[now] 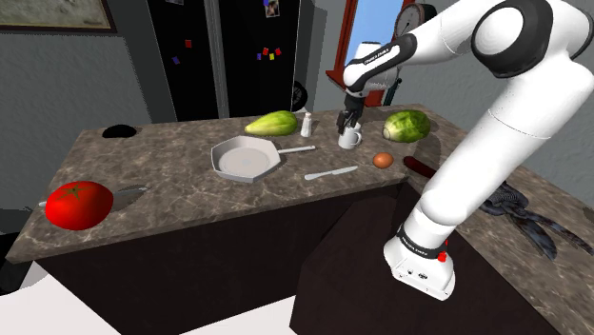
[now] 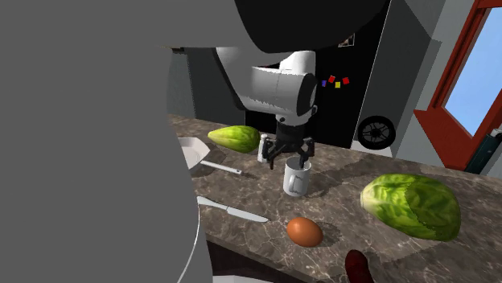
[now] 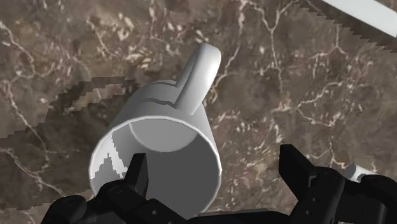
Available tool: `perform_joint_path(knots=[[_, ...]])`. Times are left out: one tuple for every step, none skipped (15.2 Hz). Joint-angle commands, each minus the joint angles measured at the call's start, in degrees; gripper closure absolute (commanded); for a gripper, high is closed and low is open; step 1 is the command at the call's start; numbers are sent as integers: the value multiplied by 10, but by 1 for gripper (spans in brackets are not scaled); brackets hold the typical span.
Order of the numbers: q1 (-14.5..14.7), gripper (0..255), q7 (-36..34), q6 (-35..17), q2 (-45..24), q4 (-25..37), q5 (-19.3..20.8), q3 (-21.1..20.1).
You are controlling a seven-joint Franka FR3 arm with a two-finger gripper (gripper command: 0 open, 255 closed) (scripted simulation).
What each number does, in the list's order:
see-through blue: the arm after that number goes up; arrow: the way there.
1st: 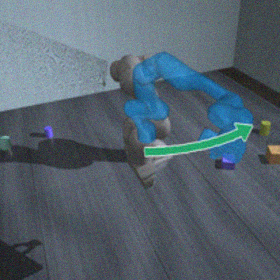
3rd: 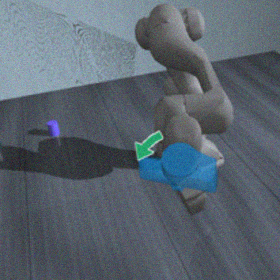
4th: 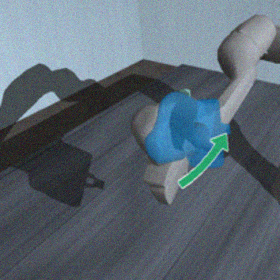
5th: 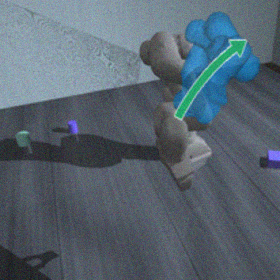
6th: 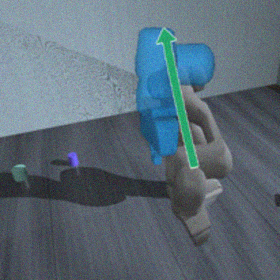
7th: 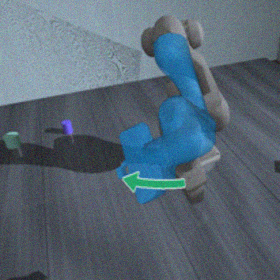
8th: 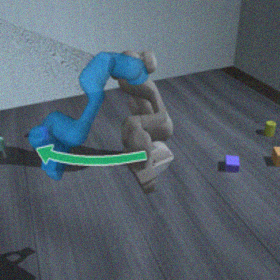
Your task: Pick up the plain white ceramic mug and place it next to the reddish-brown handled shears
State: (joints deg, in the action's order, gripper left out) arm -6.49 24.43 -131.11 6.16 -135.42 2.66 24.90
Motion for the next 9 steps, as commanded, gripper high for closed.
perform_joint_path(knots=[[1,0,2,-11,-7,-4,-3,0],[1,0,2,-11,-7,-4,-3,0],[1,0,2,-11,-7,-4,-3,0],[1,0,2,-11,-7,-4,-3,0],[1,0,2,-11,-7,-4,-3,0],[1,0,2,-11,-7,-4,-3,0],[1,0,2,-11,-7,-4,-3,0],[1,0,2,-11,-7,-4,-3,0],[1,255,2,-11,-7,-4,-3,0]])
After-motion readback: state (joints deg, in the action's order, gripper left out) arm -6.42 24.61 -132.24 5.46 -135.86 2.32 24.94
